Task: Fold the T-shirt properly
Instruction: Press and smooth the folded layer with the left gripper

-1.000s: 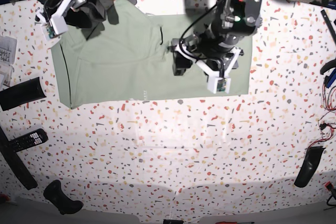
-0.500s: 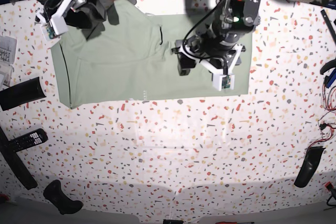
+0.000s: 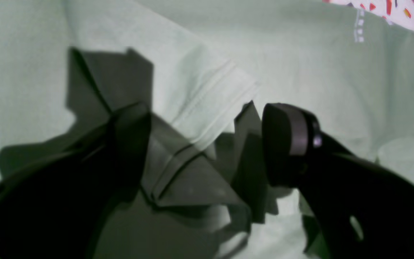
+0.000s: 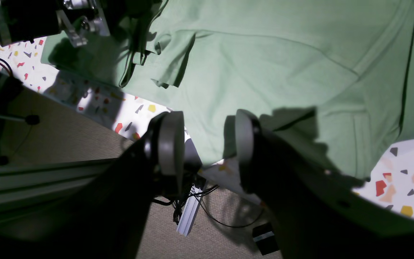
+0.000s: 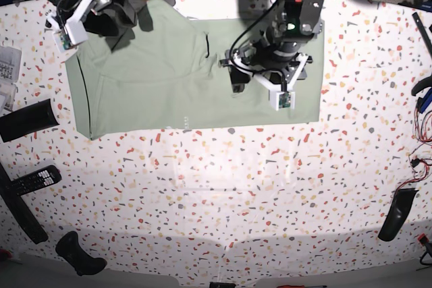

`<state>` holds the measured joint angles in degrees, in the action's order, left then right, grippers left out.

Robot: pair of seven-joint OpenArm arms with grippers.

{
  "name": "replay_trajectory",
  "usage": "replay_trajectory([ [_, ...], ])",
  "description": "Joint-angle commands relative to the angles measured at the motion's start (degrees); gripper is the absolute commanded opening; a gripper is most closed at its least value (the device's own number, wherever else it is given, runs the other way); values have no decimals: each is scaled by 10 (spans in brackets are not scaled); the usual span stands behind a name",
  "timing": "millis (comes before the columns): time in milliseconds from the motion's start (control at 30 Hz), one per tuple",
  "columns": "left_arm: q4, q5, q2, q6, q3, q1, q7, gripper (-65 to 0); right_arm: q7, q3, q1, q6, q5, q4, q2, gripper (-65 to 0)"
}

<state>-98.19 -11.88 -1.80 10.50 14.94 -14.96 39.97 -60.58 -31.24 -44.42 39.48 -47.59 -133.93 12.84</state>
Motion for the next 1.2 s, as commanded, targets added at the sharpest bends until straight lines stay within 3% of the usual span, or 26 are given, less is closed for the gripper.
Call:
replay_trajectory([
  [0,-12,-21,-10,-18,2,5,2,-202,11,-2,-2,5,-9,-11,4,-419],
  [67,-12,-59,-17,-53,2,12,3,-202,11,-2,-2,5,-9,-11,3,-419],
  [133,-12,-78,-23,-64,2,21,3,-201,11,-2,-2,5,-9,-11,3,-419],
  [400,-13,-54,-21,-80,1,60,54,-202,11,-2,-2,5,-9,-11,5,-419],
  [467,-13,-19,-22,-79,1,64,79,-201,11,-2,-2,5,-9,-11,5,-419],
  [600,-21,89,-21,-24,1,64,113,-202,10,-2,-2,5,-9,-11,5,-419],
  [833,-115,186,-21,-21,1,61,131,-202,10,-2,-2,5,-9,-11,5,-419],
  [967,-119,202,-21,8,1,48,153,-202,10,-2,-2,5,-9,-11,5,-419],
  [1167,-118,201,-21,41,1,5,117,-202,10,-2,-2,5,-9,-11,5,-419],
])
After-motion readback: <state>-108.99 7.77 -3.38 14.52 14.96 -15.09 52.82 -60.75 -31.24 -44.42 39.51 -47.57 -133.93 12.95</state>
